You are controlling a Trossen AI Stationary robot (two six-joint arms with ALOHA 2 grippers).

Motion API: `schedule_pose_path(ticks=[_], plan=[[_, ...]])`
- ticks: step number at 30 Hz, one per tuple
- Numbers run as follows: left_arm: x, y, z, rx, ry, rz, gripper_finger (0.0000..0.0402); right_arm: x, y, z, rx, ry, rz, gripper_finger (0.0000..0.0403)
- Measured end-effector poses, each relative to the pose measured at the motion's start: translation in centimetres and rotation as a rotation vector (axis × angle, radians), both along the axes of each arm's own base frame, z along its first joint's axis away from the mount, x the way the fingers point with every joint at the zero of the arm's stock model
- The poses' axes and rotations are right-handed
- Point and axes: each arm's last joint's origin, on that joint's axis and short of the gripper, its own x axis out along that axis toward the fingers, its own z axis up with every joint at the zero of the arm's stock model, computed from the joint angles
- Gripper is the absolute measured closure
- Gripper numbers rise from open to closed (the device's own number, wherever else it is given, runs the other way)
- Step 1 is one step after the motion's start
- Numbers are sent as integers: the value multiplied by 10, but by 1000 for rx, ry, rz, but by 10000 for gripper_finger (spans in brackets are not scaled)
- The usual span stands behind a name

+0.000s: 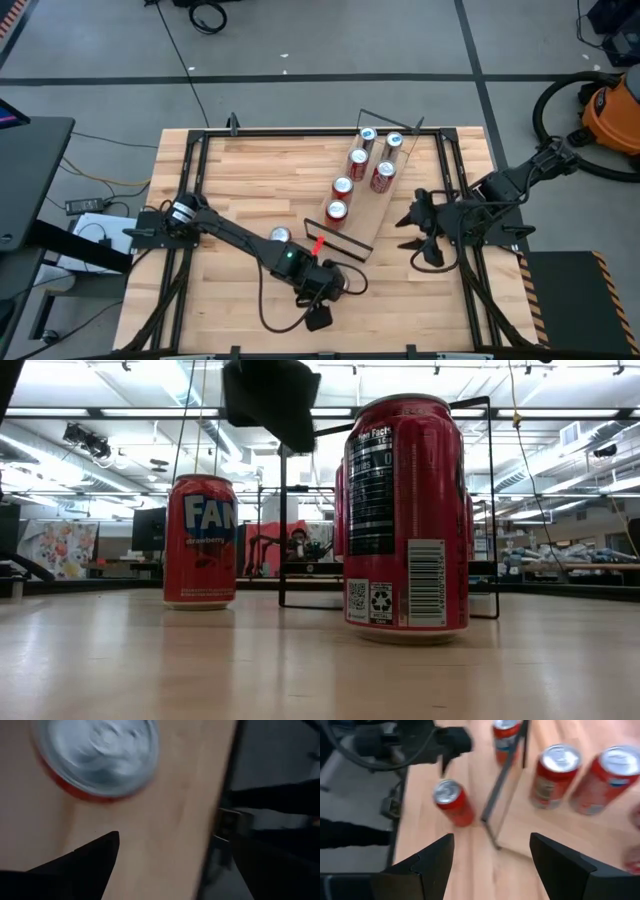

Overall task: Place canned beverage on shelf
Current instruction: Put the red-black soda can on the shelf aligned with the other red-black soda can

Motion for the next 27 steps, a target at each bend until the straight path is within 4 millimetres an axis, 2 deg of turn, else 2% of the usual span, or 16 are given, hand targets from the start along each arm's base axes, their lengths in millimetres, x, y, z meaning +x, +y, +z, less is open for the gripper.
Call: schedule_pose_path(ticks=[5,9,15,21,27], plan=[[-2,6,-3,221,-51,-25,14,12,15,-14,24,58,36,133],[-5,10,-5,306,-31,-29,14,24,35,-25,86,99,47,133],[-2,10,-4,335,-80,-113,14,37,69,-42,161,127,43,133],[-2,8,-3,400,-118,-274,15,63,106,-65,274,67,-39,134],[-1,7,-3,400,-137,-331,15,92,134,-90,310,82,-149,141]])
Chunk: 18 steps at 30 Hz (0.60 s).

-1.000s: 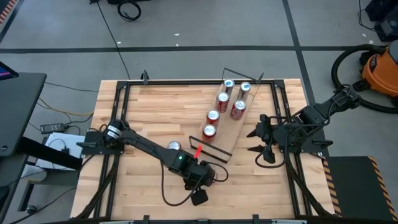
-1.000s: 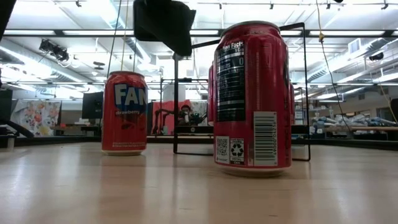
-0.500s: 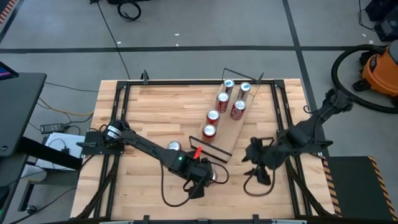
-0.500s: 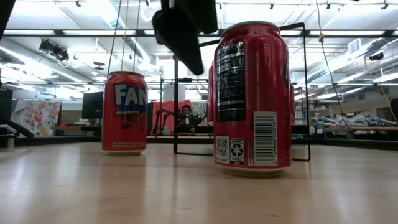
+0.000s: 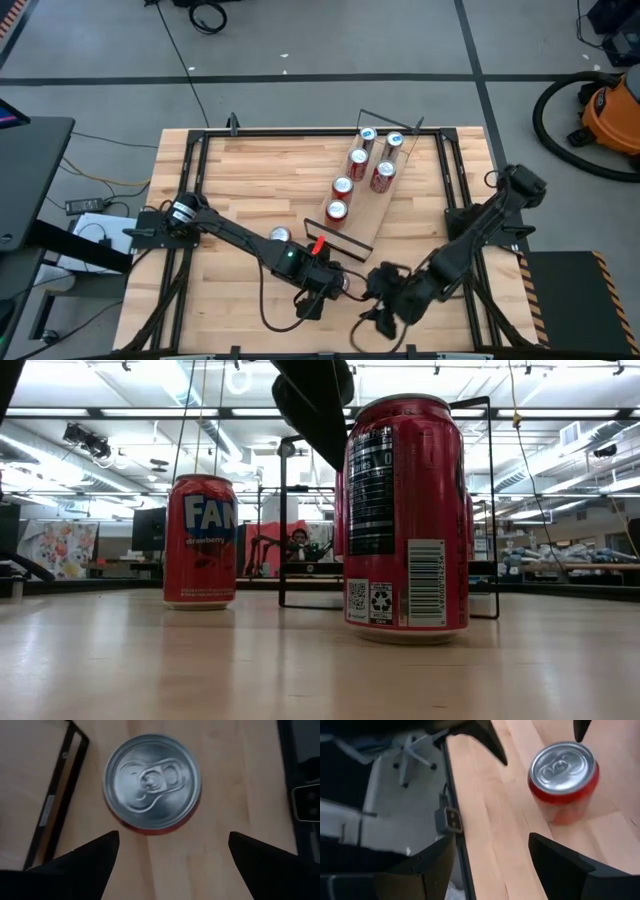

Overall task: Place canned beverage on shelf
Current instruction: Put the red-black soda can on the shelf aligned with the other red-black soda can

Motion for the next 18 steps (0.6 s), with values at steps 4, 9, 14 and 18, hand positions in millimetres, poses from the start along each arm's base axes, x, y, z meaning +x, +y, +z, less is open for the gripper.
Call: schedule_pose_path(ticks=[4,9,14,18], plan=[[-3,-7,0,-8,5,-52,15,14,17,-11,-27,0,-52,145],[-12,-18,-1,18,33,-121,15,6,31,-18,-19,-11,-135,148],[-20,-24,-3,51,76,-169,15,-9,44,-17,-26,-33,-142,148],[-31,-23,-5,105,166,-218,23,-18,49,-20,-50,-17,-137,148]])
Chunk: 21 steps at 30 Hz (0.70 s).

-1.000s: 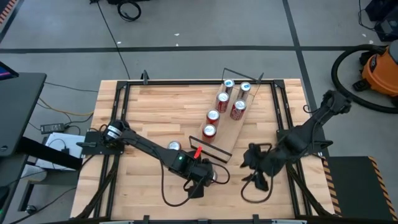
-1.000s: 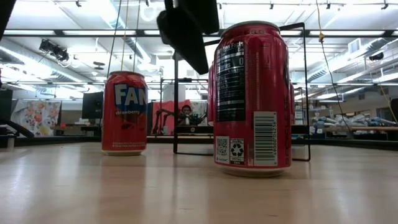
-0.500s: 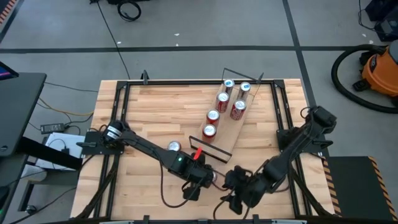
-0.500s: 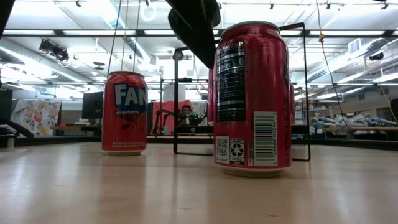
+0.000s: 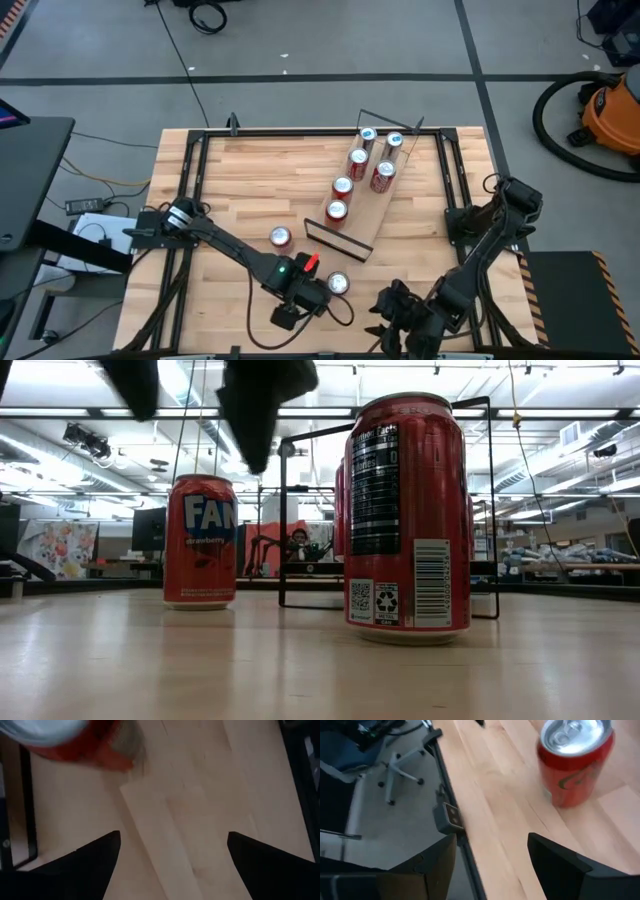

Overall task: Place canned beverage on shelf
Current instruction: Put the red-black soda can on the shelf aligned with the other red-black soda can

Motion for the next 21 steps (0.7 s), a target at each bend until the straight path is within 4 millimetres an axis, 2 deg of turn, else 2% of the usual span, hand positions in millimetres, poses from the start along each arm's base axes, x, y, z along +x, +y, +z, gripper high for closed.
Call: schedule_pose_path(ticks=[5,8,13,16,21], plan=[[-16,3,16,-8,-6,-9,51,-2,-1,-2,-9,22,-8,148],[-41,12,26,-46,-39,27,66,-2,-1,-2,-13,24,-4,148],[-75,23,36,-230,-244,119,81,2,-5,-2,-57,6,-7,148],[-79,26,37,-312,-354,129,85,7,-9,-2,-75,6,0,147],[-73,25,28,-339,-437,164,92,15,-18,-5,-89,30,16,147]])
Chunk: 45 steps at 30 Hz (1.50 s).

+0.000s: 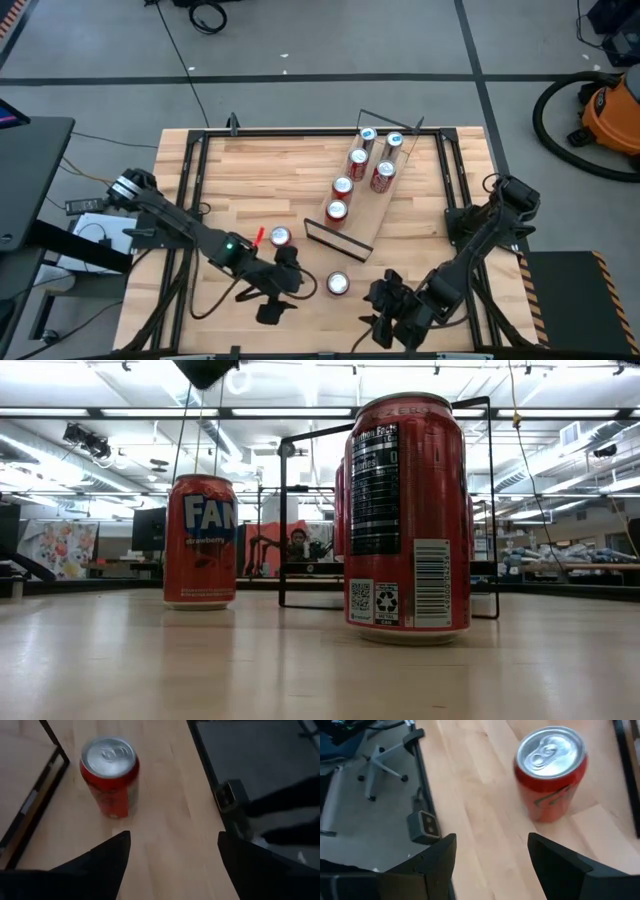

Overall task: Place canned beverage on shelf
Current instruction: Put the red-black soda can on the shelf aligned with the other red-black soda can

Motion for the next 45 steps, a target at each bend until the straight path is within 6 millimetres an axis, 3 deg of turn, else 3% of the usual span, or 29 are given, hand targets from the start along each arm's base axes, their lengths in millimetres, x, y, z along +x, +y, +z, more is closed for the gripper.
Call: schedule_pose_path(ticks=[8,23,32,45], plan=[[17,5,-23,17,-18,146,93,7,-7,-8,-7,-23,-28,148],[53,7,-59,-21,-65,209,93,35,-1,-57,-9,-9,-27,148],[59,4,-65,-74,-90,247,93,39,-9,-57,-52,1,-39,148],[55,-11,-62,-134,-103,244,93,34,-20,-64,-139,105,-44,148]])
